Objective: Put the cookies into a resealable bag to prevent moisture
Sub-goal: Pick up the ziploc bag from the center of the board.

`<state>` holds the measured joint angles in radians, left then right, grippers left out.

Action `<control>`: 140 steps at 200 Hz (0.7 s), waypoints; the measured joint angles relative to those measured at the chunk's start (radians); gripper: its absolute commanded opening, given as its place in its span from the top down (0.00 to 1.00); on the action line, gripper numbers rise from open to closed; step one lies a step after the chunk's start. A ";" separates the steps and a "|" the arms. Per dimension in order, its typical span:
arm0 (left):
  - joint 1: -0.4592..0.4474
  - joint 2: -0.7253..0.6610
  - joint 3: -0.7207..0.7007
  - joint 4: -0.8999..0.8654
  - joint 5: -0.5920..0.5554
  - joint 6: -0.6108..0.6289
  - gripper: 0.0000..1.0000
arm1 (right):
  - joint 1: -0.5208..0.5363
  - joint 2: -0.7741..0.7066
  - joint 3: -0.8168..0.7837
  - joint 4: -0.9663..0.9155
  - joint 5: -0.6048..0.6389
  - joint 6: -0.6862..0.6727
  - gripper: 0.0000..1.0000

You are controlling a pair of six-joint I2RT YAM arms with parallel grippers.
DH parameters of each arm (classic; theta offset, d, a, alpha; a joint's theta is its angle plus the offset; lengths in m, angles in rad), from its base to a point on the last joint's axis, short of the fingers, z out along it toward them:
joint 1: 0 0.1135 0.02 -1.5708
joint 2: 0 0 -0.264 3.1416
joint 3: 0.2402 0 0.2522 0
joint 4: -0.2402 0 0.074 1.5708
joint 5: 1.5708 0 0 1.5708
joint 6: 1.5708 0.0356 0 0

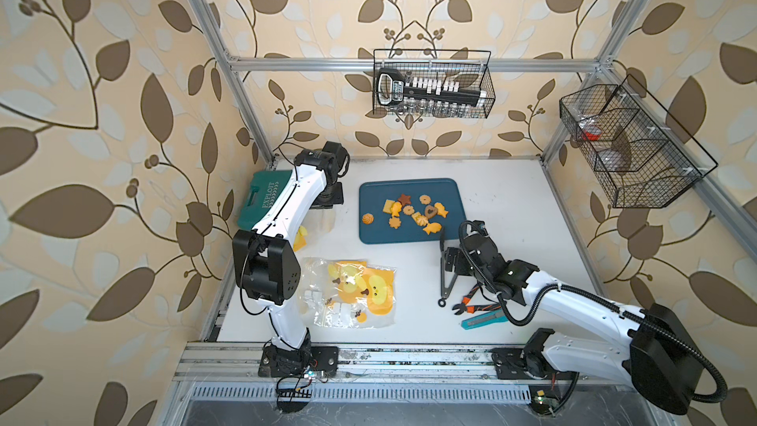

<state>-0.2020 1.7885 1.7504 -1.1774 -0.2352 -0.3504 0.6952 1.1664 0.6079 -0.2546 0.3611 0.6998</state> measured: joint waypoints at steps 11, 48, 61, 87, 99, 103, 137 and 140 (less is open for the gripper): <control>0.000 -0.002 -0.002 0.043 0.038 -0.017 1.00 | 0.000 -0.002 -0.003 -0.003 -0.006 0.003 0.00; 0.000 -0.024 -0.126 0.219 0.107 -0.043 1.00 | 0.000 -0.006 -0.008 -0.027 -0.036 0.007 0.00; 0.000 -0.047 -0.223 0.288 0.130 -0.042 1.00 | 0.000 -0.004 -0.010 -0.029 -0.045 0.014 0.00; 0.000 -0.106 -0.401 0.413 0.189 -0.038 1.00 | 0.007 0.022 -0.018 -0.032 -0.044 0.050 0.01; 0.000 -0.134 -0.457 0.474 0.232 -0.038 1.00 | 0.033 0.047 -0.019 -0.034 -0.029 0.079 0.00; 0.000 -0.143 -0.471 0.494 0.246 -0.038 1.00 | 0.045 0.055 -0.019 -0.033 -0.018 0.086 0.00; 0.000 -0.183 -0.529 0.651 0.318 -0.031 1.00 | 0.163 0.185 0.013 -0.051 0.057 0.203 0.00; 0.000 -0.184 -0.533 0.662 0.322 -0.030 1.00 | 0.166 0.194 0.016 -0.052 0.062 0.216 0.00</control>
<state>-0.2020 1.6043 1.2175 -0.5156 0.0864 -0.3805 0.8608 1.3605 0.6239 -0.3065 0.4229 0.9154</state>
